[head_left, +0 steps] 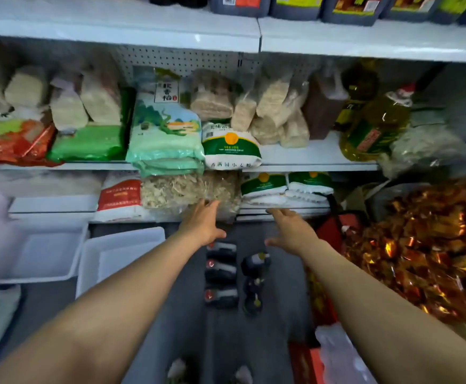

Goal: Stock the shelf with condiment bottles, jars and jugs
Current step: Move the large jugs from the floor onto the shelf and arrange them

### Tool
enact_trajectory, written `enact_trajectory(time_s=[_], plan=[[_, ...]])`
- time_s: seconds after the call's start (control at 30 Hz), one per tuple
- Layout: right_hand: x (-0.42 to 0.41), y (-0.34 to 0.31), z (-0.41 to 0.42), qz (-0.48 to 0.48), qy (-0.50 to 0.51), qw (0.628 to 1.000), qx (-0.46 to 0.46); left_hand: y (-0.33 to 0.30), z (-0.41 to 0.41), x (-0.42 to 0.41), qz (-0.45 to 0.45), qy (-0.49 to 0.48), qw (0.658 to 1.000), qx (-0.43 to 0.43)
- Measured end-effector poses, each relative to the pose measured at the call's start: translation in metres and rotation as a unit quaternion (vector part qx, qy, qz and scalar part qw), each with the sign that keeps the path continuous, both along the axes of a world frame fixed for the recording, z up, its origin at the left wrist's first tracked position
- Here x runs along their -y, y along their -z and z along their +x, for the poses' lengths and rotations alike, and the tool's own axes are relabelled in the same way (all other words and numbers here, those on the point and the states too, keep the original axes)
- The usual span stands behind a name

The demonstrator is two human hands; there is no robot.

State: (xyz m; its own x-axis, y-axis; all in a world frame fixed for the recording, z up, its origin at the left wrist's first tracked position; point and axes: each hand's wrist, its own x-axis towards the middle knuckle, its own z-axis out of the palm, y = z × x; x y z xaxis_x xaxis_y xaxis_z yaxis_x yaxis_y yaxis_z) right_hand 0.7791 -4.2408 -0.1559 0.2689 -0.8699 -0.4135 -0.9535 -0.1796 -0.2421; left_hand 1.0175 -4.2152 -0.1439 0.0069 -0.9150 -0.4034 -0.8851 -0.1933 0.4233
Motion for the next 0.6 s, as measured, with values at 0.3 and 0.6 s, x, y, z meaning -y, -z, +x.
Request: enact_trajectory(time_s=[0.3, 0.6], plan=[[-0.038, 0.205, 0.008, 0.127, 0.055, 0.987, 0.079, 0.192, 0.025, -0.046, 0.089, -0.066, 0.992, -0.062], [-0.091, 0.429, 0.021, 0.155, 0.177, 0.955, 0.179, 0.424, 0.035, -0.099, 0.168, -0.111, 0.972, -0.126]])
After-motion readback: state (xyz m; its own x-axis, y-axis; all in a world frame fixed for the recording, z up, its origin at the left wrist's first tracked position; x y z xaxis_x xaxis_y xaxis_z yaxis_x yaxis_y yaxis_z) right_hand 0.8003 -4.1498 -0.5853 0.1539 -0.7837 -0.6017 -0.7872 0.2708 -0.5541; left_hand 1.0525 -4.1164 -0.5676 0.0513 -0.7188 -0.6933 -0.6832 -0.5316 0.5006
